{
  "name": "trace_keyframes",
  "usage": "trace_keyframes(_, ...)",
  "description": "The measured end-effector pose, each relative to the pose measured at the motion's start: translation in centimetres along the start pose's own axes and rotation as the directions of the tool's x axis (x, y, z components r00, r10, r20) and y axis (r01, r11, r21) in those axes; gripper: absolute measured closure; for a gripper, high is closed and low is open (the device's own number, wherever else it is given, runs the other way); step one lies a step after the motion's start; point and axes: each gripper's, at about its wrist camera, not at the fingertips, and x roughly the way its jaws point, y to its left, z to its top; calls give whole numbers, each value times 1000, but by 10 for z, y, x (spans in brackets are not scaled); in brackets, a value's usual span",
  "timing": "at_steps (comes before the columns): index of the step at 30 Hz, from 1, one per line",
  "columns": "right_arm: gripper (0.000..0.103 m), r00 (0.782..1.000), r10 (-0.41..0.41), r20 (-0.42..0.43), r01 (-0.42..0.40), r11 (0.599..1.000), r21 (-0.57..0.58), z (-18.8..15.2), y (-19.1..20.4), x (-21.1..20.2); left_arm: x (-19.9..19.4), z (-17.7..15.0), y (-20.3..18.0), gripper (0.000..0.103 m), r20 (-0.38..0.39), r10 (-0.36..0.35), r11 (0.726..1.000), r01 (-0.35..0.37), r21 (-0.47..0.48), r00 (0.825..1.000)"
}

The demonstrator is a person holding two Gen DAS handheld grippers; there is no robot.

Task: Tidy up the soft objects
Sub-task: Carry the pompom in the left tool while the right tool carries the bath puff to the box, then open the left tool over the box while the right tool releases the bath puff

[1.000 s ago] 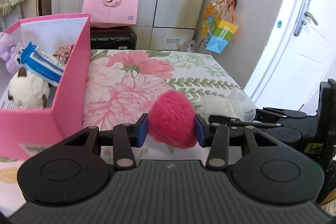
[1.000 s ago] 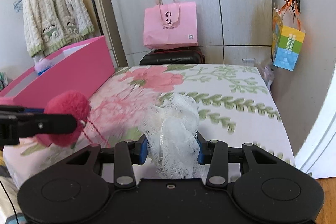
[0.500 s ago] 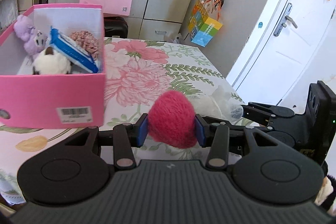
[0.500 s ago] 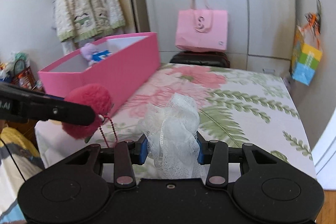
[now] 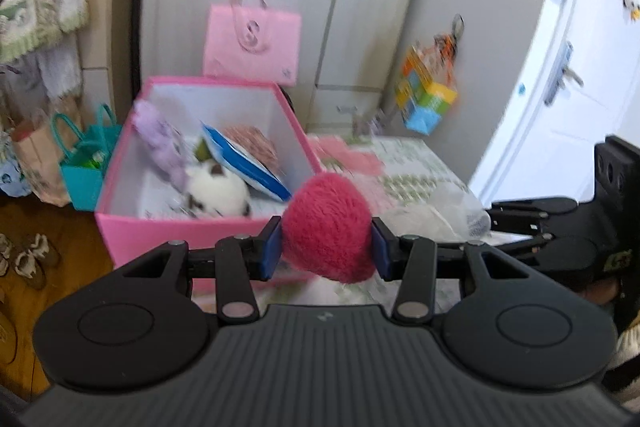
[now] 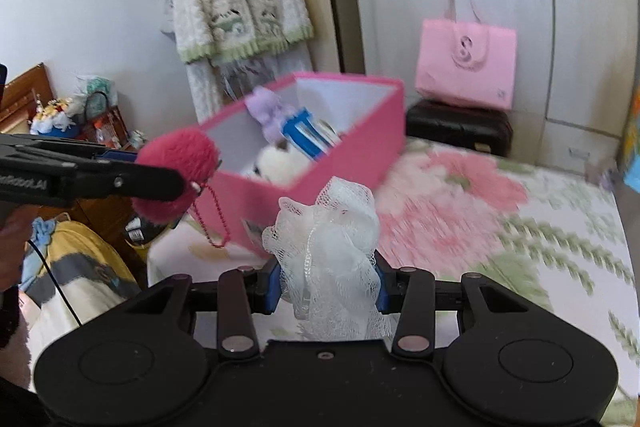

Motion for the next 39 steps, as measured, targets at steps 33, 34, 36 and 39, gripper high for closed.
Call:
trace_keyframes(33, 53, 997, -73, 3, 71, 959, -276, 139, 1, 194, 132, 70, 96, 58, -148, 274, 958, -283, -45, 950)
trace_keyframes(34, 53, 998, -67, -7, 62, 958, -280, 139, 1, 199, 134, 69, 94, 58, -144, 289, 955, -296, -30, 947)
trace_keyframes(36, 53, 998, -63, -26, 52, 950, -306, 140, 2, 207, 134, 69, 88, 58, -127, 305, 951, -308, -2, 944)
trace_keyframes(39, 53, 999, -43, -33, 31, 954, -300, 141, 2, 212, 133, 69, 81, 58, -125, 289, 957, -290, 12, 949)
